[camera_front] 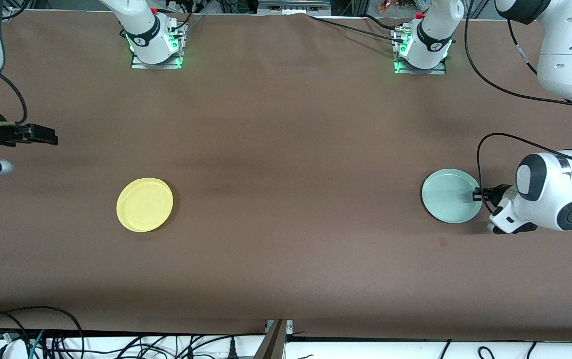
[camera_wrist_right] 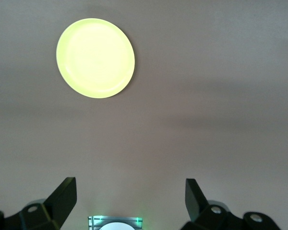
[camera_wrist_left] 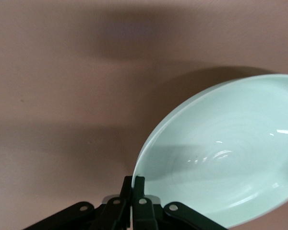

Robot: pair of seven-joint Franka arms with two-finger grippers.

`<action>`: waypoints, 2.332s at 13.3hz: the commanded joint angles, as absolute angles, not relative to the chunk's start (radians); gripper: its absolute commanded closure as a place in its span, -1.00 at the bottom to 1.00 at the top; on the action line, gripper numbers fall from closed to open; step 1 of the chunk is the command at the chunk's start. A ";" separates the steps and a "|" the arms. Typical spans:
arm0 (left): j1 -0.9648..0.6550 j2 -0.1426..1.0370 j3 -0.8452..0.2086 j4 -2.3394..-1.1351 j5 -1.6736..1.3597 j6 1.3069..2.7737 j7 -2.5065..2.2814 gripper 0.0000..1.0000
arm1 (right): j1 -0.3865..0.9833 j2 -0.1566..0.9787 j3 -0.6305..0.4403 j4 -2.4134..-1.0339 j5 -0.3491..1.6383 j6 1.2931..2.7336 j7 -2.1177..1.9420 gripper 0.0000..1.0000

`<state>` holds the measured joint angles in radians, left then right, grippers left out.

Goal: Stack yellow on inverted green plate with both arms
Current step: 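Grip the green plate with the left gripper while the right gripper approaches, then flip the green plate with the left gripper while the right gripper grips yellow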

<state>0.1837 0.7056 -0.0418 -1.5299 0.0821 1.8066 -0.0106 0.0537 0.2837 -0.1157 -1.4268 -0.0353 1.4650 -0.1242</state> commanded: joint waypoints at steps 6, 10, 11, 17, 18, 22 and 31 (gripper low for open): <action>0.033 0.560 -0.051 -1.462 0.101 1.677 -0.015 1.00 | -0.034 0.488 -0.109 -1.462 0.078 1.681 -0.118 -1.00; -0.137 0.555 -0.049 -1.367 0.170 1.628 -0.131 1.00 | -0.028 0.505 -0.104 -1.653 0.122 1.955 -0.107 -1.00; -0.199 0.555 -0.049 -1.336 0.214 1.600 -0.187 1.00 | -0.028 0.505 -0.106 -1.719 0.139 2.044 -0.107 -1.00; -0.564 0.616 -0.035 -1.269 0.473 1.572 -0.510 1.00 | -0.034 0.511 -0.106 -1.856 0.271 2.180 -0.121 -1.00; -0.606 0.629 -0.035 -1.267 0.521 1.574 -0.520 1.00 | -0.032 0.514 -0.106 -1.874 0.273 2.215 -0.121 -1.00; -0.707 0.679 -0.035 -1.217 0.644 1.580 -0.520 1.00 | -0.034 0.541 -0.101 -1.917 0.276 2.321 -0.146 -1.00; -0.968 0.897 -0.025 -1.163 0.994 1.578 -0.709 1.00 | -0.026 0.575 -0.083 -1.916 0.383 2.373 -0.262 -1.00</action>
<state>-0.9161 0.8258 -0.0463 -1.2480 0.9214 1.5988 -0.7049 -0.0234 0.5726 -0.0890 -1.9094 0.3533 2.3518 -0.2240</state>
